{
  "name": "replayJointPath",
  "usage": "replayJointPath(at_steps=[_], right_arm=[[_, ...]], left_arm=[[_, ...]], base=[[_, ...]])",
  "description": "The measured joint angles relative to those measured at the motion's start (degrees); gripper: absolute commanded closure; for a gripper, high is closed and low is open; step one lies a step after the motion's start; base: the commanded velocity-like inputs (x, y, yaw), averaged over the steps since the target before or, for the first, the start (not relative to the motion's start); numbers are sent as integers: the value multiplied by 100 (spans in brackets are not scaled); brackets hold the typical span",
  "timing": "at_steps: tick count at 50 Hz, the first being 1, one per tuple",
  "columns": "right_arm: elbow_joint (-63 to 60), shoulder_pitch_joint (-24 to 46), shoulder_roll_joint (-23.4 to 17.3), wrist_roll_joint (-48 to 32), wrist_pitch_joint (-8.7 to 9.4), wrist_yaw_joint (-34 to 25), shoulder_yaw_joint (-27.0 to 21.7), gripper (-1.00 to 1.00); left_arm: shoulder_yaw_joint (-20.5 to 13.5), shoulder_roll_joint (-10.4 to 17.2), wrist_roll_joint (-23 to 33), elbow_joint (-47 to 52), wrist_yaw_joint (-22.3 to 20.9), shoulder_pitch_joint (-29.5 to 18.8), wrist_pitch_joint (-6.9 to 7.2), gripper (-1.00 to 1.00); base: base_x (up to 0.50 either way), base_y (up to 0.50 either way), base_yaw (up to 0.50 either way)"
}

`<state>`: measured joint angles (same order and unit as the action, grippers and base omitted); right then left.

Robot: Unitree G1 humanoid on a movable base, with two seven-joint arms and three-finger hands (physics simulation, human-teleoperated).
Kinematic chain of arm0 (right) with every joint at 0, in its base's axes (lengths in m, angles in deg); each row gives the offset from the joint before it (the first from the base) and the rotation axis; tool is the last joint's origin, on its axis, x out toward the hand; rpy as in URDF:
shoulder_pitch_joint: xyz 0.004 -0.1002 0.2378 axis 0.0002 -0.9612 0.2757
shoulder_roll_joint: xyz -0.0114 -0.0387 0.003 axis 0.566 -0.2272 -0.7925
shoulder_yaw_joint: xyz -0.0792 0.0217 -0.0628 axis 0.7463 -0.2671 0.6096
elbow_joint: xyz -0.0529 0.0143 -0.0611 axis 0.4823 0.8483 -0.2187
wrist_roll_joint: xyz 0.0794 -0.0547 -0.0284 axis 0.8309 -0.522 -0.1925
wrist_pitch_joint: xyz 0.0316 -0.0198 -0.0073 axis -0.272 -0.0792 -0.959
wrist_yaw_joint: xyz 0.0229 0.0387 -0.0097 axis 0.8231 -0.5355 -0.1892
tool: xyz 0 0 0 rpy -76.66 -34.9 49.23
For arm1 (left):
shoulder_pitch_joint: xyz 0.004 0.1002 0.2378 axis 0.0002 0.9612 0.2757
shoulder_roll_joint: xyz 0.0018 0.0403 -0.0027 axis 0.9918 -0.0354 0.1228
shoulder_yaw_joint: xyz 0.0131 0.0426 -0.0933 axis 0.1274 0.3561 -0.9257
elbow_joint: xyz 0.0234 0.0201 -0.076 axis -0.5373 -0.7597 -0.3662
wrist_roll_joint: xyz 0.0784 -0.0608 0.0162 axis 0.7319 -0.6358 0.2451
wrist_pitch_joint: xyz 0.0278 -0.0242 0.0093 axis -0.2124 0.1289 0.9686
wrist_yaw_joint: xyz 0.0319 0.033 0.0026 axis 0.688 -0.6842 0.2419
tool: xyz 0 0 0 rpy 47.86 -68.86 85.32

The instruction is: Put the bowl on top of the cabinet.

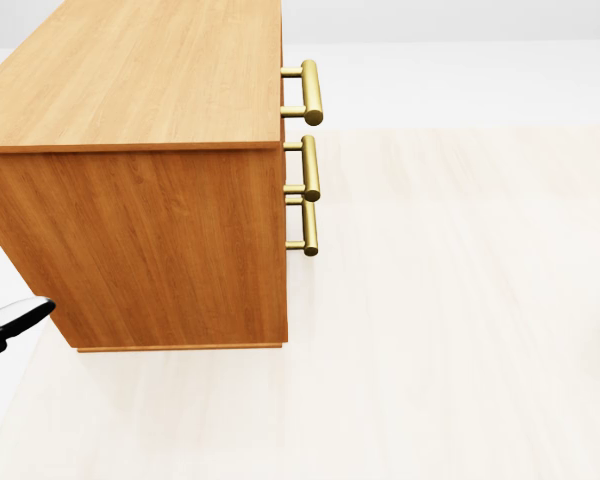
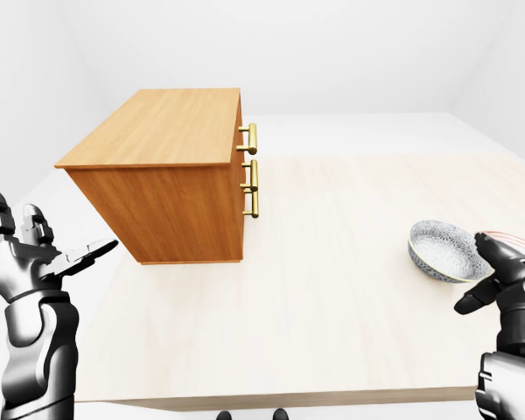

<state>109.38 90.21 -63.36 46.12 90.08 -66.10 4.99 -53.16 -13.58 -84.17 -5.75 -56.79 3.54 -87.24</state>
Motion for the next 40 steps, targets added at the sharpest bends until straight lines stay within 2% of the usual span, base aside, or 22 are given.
replayJointPath(at_steps=[21, 40], right_arm=[[86, 560, 255, -242, 196, -16, 165, -100], [317, 434, 584, -100, 191, 243, 216, -100]], left_arm=[[0, -3, 0, -1, -6, 3, -1, -100], [3, -5, 6, -28, -13, 7, -29, -100]], base=[[0, 0, 0], [0, 0, 0]])
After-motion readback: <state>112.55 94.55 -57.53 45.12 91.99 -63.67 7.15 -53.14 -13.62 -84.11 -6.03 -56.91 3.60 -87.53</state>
